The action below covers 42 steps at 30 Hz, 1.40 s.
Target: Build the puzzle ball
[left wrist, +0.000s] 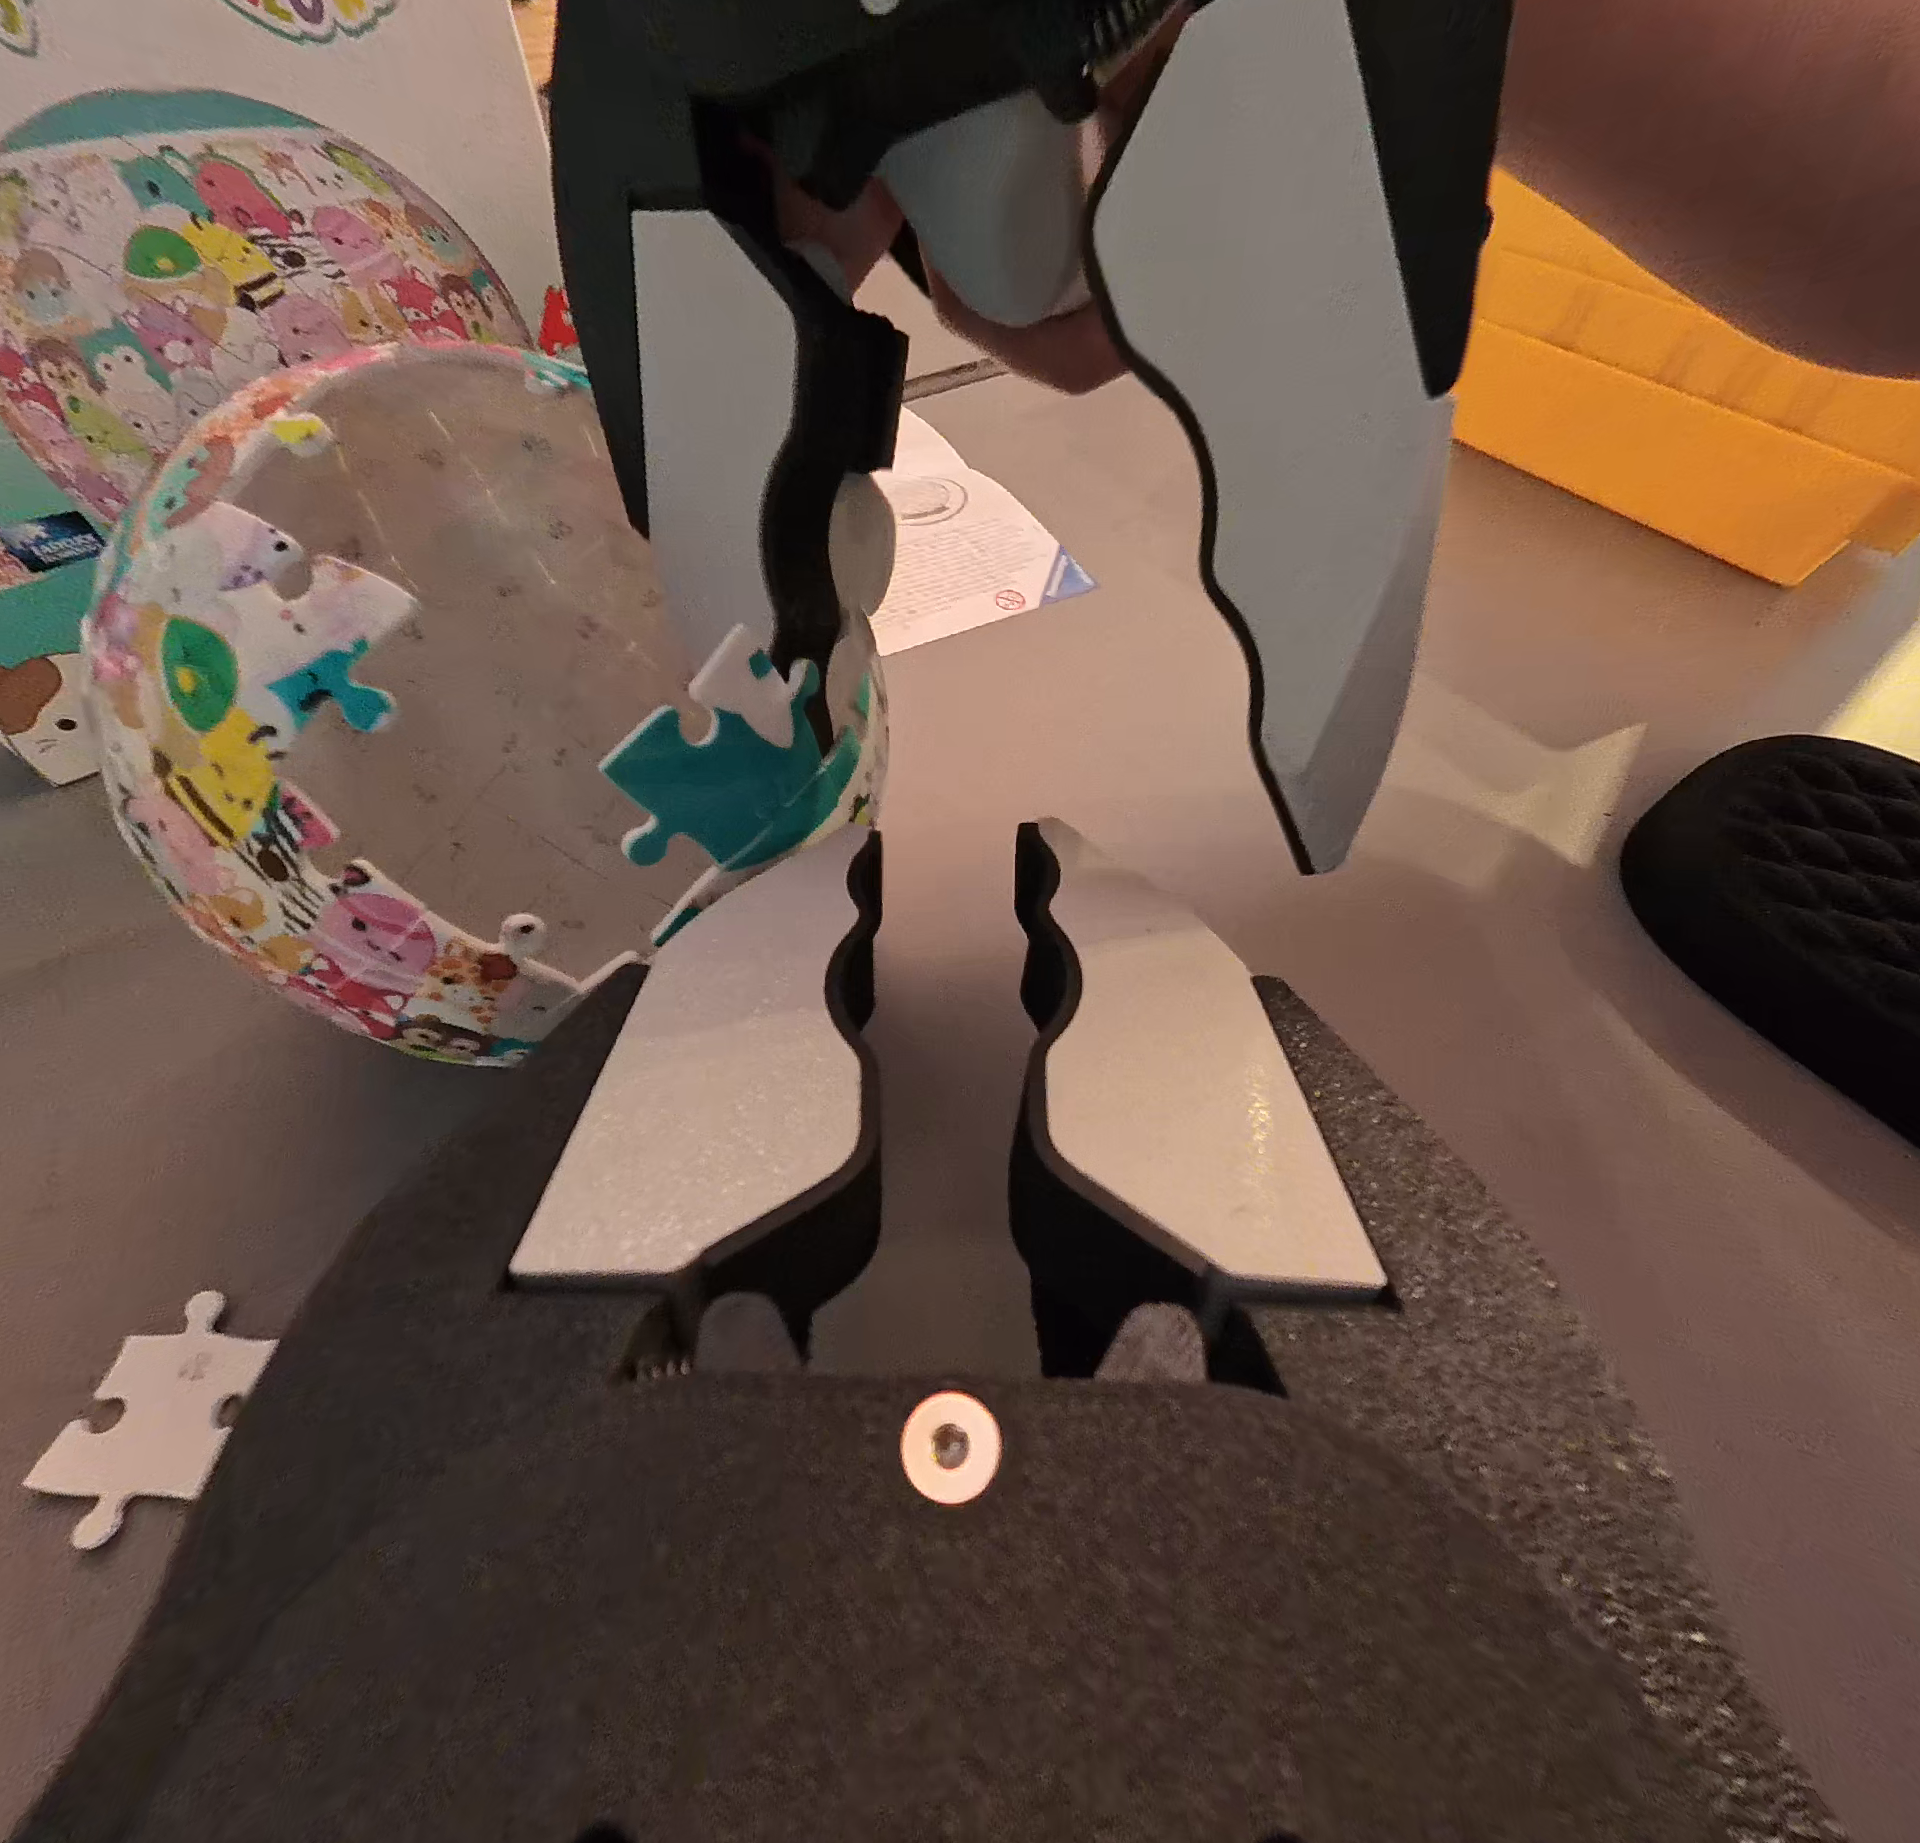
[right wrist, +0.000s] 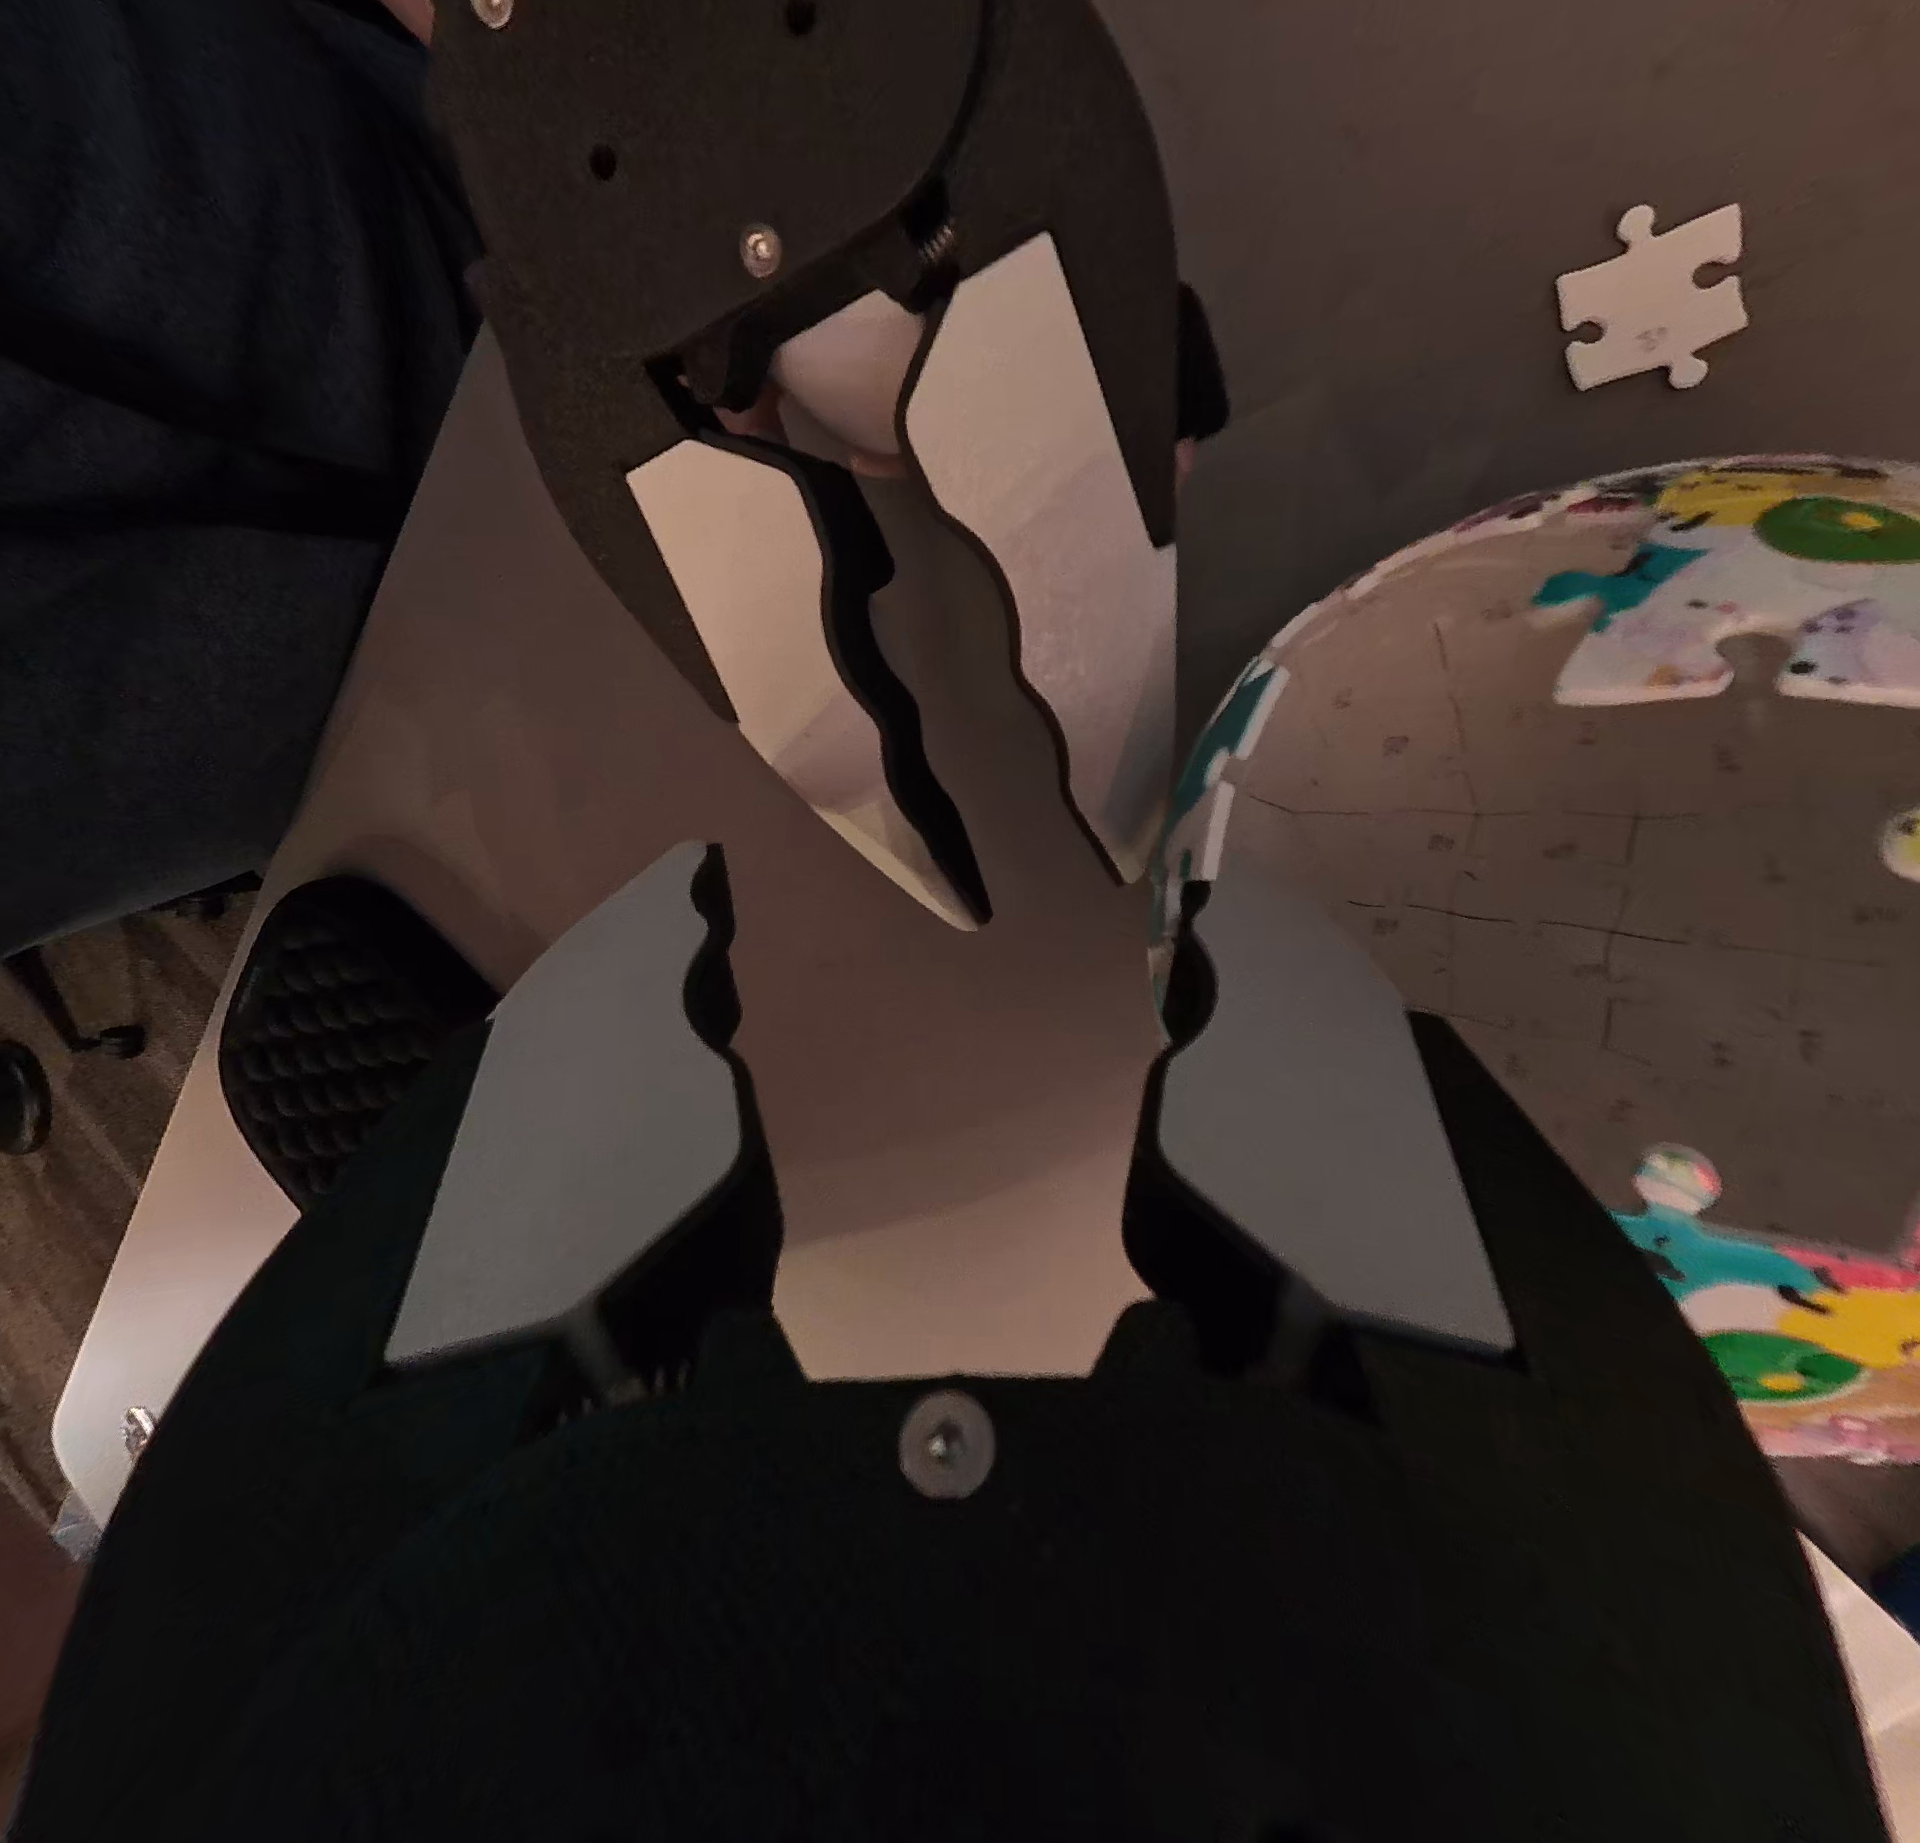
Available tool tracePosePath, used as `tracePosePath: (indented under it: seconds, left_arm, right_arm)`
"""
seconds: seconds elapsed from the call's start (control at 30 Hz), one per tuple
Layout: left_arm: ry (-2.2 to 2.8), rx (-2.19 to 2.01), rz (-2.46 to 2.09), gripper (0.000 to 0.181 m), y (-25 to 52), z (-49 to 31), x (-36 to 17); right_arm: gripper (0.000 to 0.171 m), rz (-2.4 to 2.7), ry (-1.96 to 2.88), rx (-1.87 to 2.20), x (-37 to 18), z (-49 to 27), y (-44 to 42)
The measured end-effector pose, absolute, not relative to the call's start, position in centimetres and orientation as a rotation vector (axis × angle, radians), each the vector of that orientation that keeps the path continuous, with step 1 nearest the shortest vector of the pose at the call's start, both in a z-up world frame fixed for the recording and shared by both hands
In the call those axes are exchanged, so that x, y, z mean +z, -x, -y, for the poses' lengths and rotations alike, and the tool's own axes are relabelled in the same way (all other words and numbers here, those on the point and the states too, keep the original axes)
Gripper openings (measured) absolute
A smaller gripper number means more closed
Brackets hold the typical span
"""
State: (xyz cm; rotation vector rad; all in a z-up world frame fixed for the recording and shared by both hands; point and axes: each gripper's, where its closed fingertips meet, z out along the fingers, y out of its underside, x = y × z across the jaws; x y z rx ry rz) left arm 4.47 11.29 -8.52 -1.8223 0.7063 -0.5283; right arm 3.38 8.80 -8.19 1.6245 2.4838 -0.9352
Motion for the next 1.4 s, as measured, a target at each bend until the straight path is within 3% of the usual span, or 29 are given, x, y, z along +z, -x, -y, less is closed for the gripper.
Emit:
tracePosePath:
  seconds: [1.4]
  left_arm:
    - [1.846, -0.453, -0.644, 0.029, -2.7, -11.5, -9.2]
  right_arm:
    - [0.083, -2.493, -1.728, -1.057, -7.8, -9.1, -1.9]
